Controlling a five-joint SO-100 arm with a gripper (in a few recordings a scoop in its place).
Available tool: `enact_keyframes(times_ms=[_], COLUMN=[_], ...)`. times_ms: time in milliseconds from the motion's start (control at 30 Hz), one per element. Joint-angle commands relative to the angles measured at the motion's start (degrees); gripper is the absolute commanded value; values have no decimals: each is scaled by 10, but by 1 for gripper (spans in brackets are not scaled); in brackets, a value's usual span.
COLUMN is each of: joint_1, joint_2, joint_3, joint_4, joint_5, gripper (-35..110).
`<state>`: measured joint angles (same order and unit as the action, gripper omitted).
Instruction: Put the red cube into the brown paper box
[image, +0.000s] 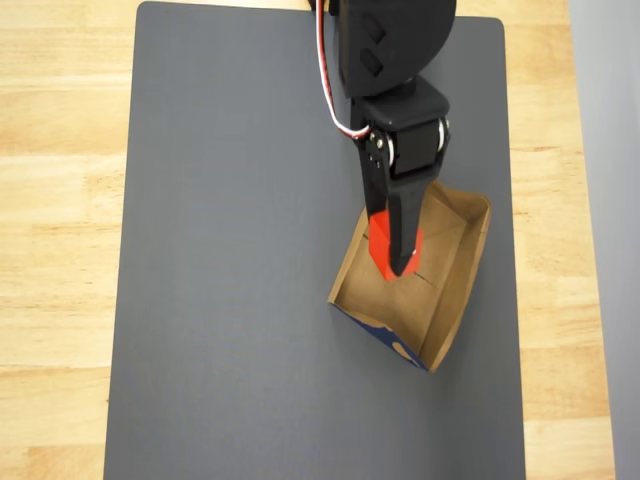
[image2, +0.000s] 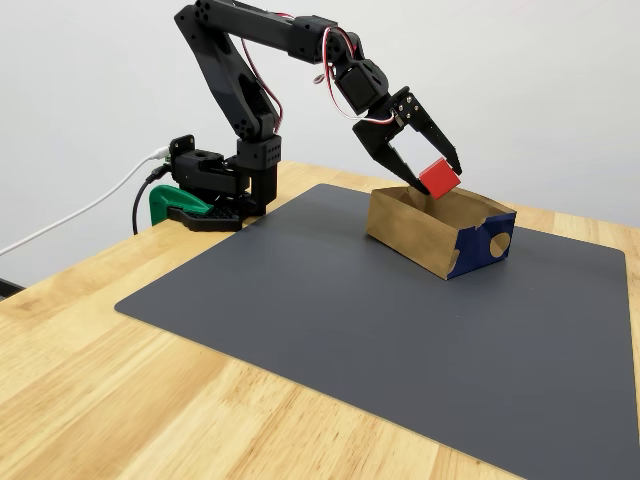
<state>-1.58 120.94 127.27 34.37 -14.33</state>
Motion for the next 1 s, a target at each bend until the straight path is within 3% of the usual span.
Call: enact_keyframes(times_ms=[0,267,700,867,967], joint_1=[-21,-30,-31,-25,-6], joint_2=[-6,-13,-9,4,42], joint_3=[2,2,2,2,5], joint_4=[-26,-26,28,48,64], joint_5=[0,4,7,-4,-25], gripper=[0,2,28,28,15])
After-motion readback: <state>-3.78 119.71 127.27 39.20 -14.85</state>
